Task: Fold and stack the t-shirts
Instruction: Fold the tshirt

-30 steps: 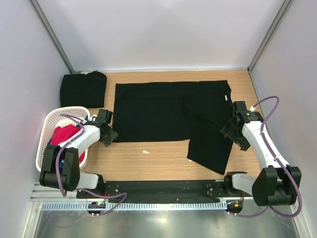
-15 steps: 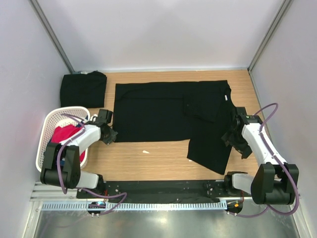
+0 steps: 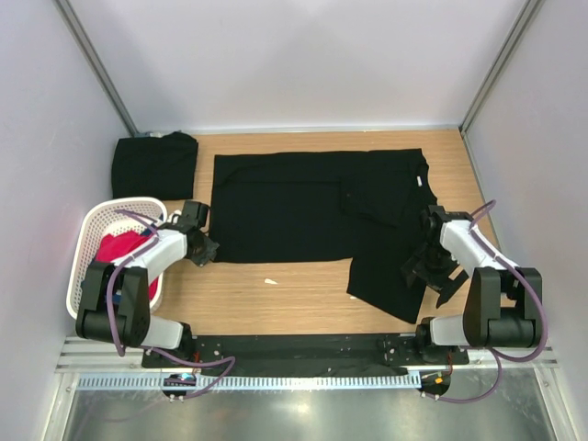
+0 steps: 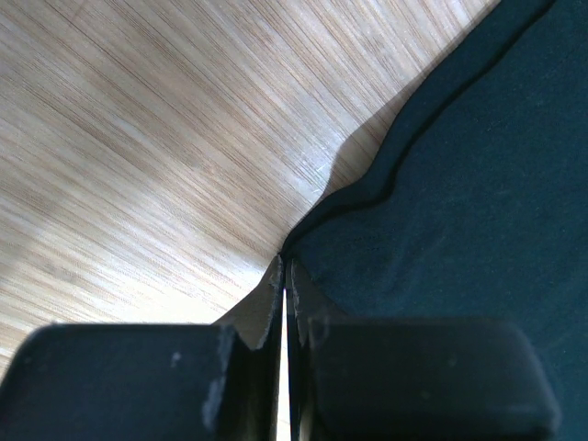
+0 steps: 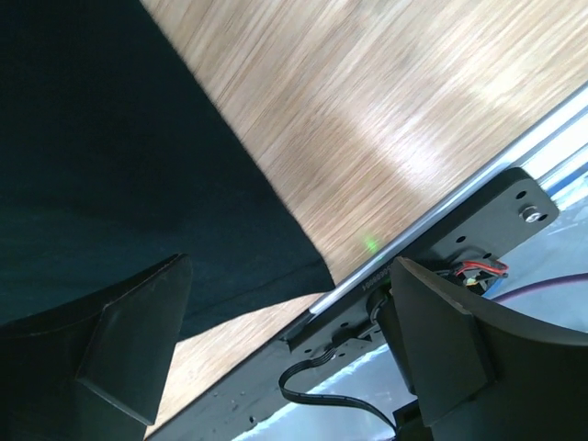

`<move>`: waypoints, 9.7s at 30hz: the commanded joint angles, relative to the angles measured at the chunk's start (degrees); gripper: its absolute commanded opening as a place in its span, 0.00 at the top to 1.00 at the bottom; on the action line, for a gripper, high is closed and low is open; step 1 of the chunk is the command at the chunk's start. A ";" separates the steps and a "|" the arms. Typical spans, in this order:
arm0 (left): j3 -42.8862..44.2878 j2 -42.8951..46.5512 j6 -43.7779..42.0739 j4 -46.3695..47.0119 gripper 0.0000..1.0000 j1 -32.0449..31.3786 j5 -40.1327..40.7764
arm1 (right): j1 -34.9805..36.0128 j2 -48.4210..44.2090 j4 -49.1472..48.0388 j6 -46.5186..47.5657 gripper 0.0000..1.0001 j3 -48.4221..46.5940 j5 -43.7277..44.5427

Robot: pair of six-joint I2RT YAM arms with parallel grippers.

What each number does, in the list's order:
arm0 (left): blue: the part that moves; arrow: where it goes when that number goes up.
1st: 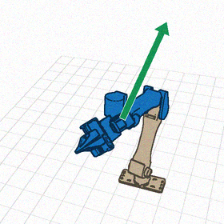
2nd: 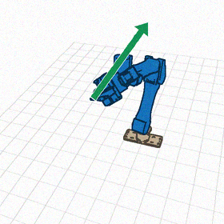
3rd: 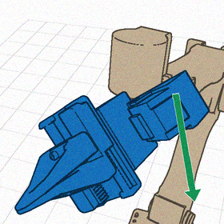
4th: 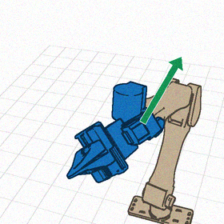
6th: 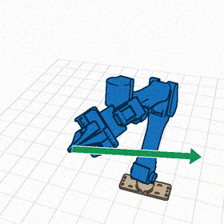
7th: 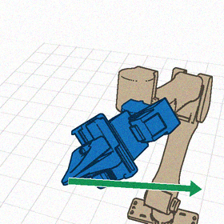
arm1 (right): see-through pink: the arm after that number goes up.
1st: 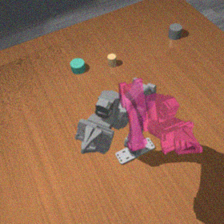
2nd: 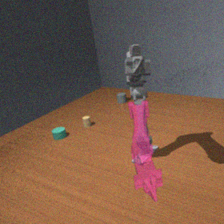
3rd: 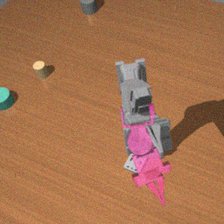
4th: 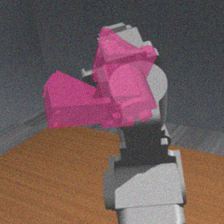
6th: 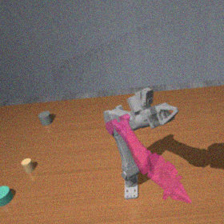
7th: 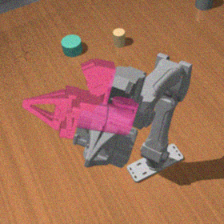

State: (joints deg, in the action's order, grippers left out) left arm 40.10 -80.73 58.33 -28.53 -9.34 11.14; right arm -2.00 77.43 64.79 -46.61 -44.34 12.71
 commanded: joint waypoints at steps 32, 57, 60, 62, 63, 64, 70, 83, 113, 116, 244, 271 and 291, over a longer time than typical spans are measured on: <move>4.73 -3.56 -2.95 -2.76 1.00 4.24 3.37 | 9.56 -3.24 -11.71 -13.15 0.08 2.59 -5.95; 20.28 -16.56 -11.30 -1.35 1.00 9.08 3.37 | 26.60 -12.21 -3.62 -25.27 0.20 7.77 -6.65; 21.16 -18.05 -12.00 -1.35 1.00 10.84 3.10 | 27.57 -16.16 -5.20 -28.79 0.23 10.40 -6.47; 21.95 -18.76 -12.09 -1.17 1.00 11.10 2.67 | 27.49 -18.61 -5.81 -29.50 0.23 11.90 -6.64; 22.04 -19.46 -12.27 -1.00 1.00 11.36 2.14 | 27.66 -19.15 -5.99 -29.50 0.23 13.30 -6.65; 22.39 -19.73 -12.53 -0.91 1.00 11.37 1.87 | 27.75 -19.59 -6.00 -29.50 0.24 13.83 -6.56; 22.48 -19.56 -12.71 -0.47 1.00 11.37 1.61 | 31.09 -22.76 -0.81 -31.88 0.26 11.73 -3.66; 22.13 -17.01 -12.71 0.06 1.00 11.37 1.26 | 36.10 -9.76 -7.23 -29.59 0.25 14.81 -7.35; 21.43 -8.84 -13.76 -0.90 1.00 11.37 -3.23 | 36.54 -16.87 -7.32 -31.79 0.92 10.43 -0.50; 22.04 -6.38 -13.41 -3.01 1.00 11.45 -1.83 | 36.45 -15.91 -5.91 -31.09 0.99 6.39 0.65; 56.36 -23.44 -26.42 -13.66 0.01 -2.16 -2.24 | 5.34 25.00 -21.37 10.14 0.12 -46.43 -10.69; 44.37 -33.61 -28.00 -4.42 0.02 -9.55 0.20 | 1.05 28.92 -35.44 10.92 0.20 -23.16 2.14; 27.85 -26.42 -17.63 -10.31 0.06 -10.17 2.58 | 0.24 27.17 -34.39 18.13 0.20 -20.71 6.36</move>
State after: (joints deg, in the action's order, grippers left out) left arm 71.99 -108.47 38.46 -33.58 -19.64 12.99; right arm -1.17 106.28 28.21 -30.22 -68.20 15.11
